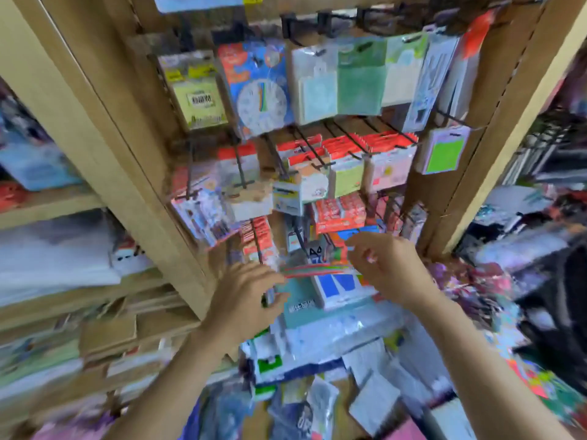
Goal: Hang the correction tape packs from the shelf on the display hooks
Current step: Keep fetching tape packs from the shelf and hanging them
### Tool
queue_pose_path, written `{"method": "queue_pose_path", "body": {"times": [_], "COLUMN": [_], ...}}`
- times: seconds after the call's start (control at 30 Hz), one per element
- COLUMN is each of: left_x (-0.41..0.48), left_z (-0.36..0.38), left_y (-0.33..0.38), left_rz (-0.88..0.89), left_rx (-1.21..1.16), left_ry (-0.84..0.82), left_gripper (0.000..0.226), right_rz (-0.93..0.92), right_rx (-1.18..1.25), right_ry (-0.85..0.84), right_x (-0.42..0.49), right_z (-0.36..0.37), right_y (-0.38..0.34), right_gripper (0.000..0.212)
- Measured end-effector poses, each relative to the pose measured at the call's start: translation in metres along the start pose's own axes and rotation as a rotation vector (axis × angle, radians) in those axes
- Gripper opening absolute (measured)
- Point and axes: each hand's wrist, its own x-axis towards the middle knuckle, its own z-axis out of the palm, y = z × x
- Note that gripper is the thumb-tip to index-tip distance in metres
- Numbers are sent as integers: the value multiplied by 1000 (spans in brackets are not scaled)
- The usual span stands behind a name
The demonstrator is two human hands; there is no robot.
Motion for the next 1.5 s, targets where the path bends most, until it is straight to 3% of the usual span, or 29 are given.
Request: {"method": "queue_pose_path", "body": {"times": [0.13,0.23,0.43,0.63,0.77,0.93,1.13,1.3,1.37,1.5], "left_x": [-79,-134,-224,-285,-332,-384,-414,-421,-424,-428], "left_z": [72,115,172,202,230,259,309,370,392,427], "left_y": [14,28,43,58,54,39,-19,-80,-99,-130], "left_rz": [-218,-379,-871,-1208,-1428,-1567,-1650,-1677,-1635,-1371], "left_rx": [-109,-162,-374,-425,-522,-572,-555,-584,-500,-184], "left_ry": [-169,-297,-508,-655,-690,-693,-613,-496,-428,-392], "left_gripper": [17,13,18,7,19,21,19,37,47,66], "right_rz": [164,327,532,581,565,512,418,302,262,119], "right_rx": [17,45,35,-15,-91,-139,-165,-194,-205,-205], "right_ry": [-106,-292,-652,-939,-1144,-1334,-1362,-1437,-1468,-1469], "right_x": [-54,-96,-174,-228,-252,-264,-247,-240,-240,-244], "right_z": [48,85,150,201,242,300,381,463,494,544], "right_y": [28,50,80,100,112,122,123,136,141,147], "right_gripper": [13,13,18,22,22,28,35,33,40,56]}}
